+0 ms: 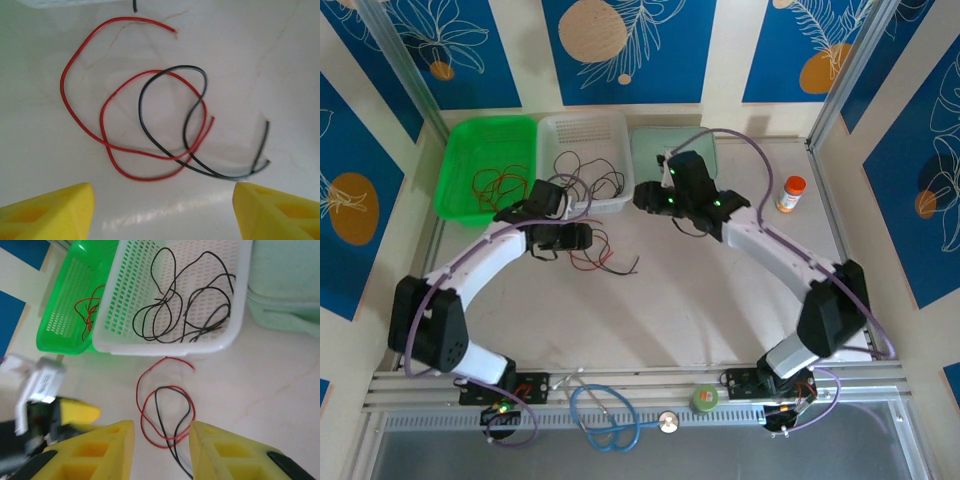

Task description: Untangle the cables

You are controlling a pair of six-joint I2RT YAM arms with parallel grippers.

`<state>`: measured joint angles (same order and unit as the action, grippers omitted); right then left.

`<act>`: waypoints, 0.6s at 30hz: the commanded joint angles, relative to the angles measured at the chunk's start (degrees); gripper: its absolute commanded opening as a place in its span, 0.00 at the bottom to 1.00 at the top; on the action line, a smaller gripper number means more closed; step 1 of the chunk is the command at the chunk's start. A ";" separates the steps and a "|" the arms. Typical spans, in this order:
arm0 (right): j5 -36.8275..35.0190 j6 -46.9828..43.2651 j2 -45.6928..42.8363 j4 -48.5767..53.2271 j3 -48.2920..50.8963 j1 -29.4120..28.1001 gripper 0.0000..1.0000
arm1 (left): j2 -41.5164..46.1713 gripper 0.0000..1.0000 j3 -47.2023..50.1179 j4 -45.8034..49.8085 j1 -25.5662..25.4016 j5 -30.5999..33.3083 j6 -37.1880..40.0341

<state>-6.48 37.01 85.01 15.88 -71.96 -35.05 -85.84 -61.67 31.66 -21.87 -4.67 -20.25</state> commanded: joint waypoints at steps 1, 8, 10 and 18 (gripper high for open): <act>-2.55 2.10 -7.92 -1.82 6.50 -0.81 0.34 | -3.51 0.69 1.05 -7.84 -0.56 2.81 2.55; -6.37 5.19 -21.99 1.19 17.12 -1.28 0.32 | -13.43 0.53 1.08 -17.88 -0.48 4.01 4.36; -7.61 5.60 -25.04 2.79 18.84 -1.16 0.31 | -15.44 0.50 1.02 -19.63 -0.54 4.30 4.22; -10.52 6.82 -33.62 8.12 22.47 -0.40 0.31 | -18.66 0.32 2.94 -26.35 -0.74 3.31 3.90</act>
<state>-14.59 42.59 53.32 21.30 -50.68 -35.86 -103.42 -60.03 8.82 -21.93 -0.99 -16.51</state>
